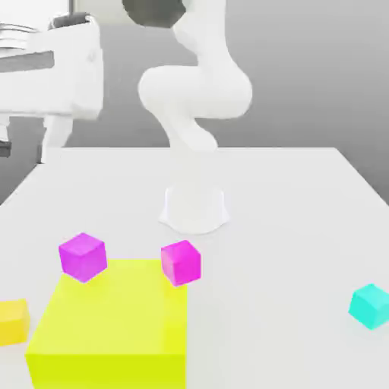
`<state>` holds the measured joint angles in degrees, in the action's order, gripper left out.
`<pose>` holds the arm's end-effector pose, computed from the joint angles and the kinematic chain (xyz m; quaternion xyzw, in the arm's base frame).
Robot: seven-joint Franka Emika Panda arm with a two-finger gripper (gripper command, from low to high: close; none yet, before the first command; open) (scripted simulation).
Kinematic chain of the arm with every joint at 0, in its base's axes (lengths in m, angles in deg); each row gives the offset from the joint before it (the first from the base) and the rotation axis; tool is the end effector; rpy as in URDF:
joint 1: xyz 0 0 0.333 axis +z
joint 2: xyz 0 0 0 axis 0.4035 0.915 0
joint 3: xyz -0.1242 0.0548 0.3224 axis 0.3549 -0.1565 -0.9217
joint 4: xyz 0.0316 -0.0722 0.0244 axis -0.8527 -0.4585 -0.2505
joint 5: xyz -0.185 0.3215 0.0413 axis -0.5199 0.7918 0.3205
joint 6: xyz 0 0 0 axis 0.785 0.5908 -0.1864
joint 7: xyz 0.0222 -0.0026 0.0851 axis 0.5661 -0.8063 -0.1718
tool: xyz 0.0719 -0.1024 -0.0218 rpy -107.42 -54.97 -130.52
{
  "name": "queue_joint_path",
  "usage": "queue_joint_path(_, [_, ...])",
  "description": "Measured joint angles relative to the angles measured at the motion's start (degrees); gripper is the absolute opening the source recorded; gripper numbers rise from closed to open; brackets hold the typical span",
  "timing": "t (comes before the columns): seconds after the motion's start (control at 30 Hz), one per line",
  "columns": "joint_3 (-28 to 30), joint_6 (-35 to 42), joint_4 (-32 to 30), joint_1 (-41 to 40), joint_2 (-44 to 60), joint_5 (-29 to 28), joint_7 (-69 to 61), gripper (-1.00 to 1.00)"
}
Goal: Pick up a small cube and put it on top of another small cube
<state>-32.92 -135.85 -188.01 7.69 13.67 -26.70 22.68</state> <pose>0.4519 -0.1974 0.4517 -0.6924 0.7028 -0.1472 0.0702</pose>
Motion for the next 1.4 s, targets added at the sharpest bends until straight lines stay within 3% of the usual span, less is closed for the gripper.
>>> queue_joint_path(0.37, [4.92,-7.91,-2.02,-9.31,23.24,6.85,8.51,0.00])
queue_joint_path(0.53, [2.48,-14.87,-0.59,-12.43,33.71,11.63,6.49,0.00])
queue_joint_path(0.57, [1.95,-16.04,-0.27,-12.83,35.26,12.34,5.99,-1.00])
queue_joint_path(0.77, [1.57,-16.70,-0.11,-13.16,36.02,12.59,5.81,-1.00])
queue_joint_path(1.03, [4.95,-6.85,-3.87,-9.89,22.17,6.37,9.99,-1.00])
queue_joint_path(1.4, [2.37,6.34,-13.40,-7.17,-1.11,-1.43,13.41,-1.00])
